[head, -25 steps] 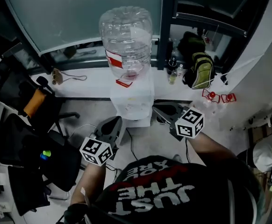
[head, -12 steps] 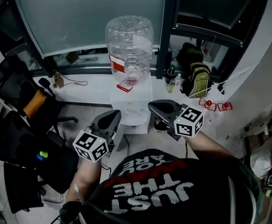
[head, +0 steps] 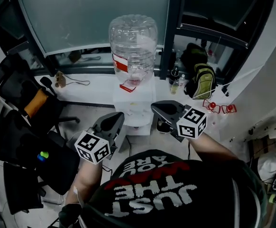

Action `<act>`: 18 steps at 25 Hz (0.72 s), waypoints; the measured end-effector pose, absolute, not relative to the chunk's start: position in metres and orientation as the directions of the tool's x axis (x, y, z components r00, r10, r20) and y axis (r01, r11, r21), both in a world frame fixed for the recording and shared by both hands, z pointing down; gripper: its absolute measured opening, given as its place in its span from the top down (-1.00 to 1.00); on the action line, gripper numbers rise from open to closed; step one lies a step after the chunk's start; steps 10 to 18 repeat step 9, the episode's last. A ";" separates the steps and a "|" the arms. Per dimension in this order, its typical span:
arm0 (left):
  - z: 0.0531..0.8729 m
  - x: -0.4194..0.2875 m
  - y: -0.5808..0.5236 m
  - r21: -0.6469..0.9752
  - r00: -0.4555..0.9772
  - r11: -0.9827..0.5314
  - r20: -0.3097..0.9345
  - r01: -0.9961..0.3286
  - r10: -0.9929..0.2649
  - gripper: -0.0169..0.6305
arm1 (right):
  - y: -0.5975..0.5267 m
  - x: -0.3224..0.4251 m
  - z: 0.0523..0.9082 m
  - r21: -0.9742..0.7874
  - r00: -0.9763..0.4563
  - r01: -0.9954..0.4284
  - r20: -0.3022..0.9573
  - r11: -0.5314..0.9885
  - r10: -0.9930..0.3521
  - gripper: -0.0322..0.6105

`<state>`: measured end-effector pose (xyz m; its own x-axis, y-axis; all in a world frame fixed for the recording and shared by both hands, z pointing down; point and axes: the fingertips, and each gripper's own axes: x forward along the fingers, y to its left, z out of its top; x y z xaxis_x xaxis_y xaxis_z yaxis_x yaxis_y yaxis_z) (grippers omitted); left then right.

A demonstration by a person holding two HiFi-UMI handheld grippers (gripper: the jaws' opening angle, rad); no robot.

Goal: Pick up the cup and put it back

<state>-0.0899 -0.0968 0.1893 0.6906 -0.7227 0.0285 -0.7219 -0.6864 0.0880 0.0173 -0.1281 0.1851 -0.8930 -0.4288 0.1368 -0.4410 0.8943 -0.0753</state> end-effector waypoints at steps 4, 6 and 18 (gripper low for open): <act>0.187 -0.094 -0.097 0.089 0.687 -0.682 0.026 -0.726 -0.727 0.92 | -0.128 0.014 0.182 -0.067 -0.895 -0.435 0.138 0.898 -0.423 0.80; 0.188 -0.096 -0.095 0.091 0.685 -0.681 0.026 -0.727 -0.728 0.92 | -0.127 0.014 0.182 -0.062 -0.895 -0.434 0.140 0.899 -0.422 0.80; 0.188 -0.097 -0.094 0.094 0.685 -0.680 0.027 -0.727 -0.728 0.92 | -0.125 0.013 0.182 -0.061 -0.895 -0.434 0.143 0.899 -0.422 0.80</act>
